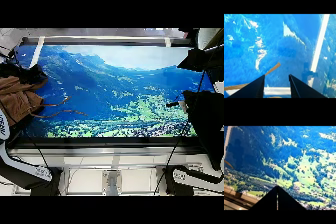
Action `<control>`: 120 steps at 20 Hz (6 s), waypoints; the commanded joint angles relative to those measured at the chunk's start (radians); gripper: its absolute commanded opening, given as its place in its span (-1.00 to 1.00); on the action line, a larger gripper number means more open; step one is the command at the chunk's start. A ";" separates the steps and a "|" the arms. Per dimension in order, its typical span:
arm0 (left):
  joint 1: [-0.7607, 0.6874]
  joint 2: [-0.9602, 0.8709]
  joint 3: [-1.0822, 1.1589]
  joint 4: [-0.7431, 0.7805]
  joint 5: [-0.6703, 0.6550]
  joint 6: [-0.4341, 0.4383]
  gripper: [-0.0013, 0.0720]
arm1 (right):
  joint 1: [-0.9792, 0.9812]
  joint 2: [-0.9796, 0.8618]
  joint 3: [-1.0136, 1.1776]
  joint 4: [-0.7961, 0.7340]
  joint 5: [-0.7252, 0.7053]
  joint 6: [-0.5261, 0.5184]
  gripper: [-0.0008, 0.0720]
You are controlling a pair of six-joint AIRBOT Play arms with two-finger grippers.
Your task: Fold the clothes and pants, and hang the long-sleeved shirts on hangers.
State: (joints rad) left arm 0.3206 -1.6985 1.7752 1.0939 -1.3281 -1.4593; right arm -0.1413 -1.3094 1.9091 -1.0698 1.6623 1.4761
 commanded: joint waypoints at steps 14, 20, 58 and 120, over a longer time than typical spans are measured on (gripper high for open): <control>0.000 -0.037 -0.002 0.001 0.000 0.000 0.02 | 0.001 0.000 0.001 0.000 -0.084 0.000 -0.86; -0.002 -0.048 -0.002 0.000 0.002 0.000 0.01 | 0.001 -0.002 0.001 0.000 -0.381 0.000 -0.64; 0.555 -0.148 -0.003 -0.322 -0.144 0.152 -0.94 | 0.278 -0.137 0.115 0.031 -0.222 0.008 0.33; -0.005 0.157 -0.746 -0.288 0.473 0.061 0.94 | 0.114 0.056 -1.120 0.072 -0.664 -0.180 0.58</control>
State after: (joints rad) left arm 0.3618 -1.5063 1.0294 0.8394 -0.9295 -1.3987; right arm -0.0723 -1.2121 0.7891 -1.0119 1.0519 1.2945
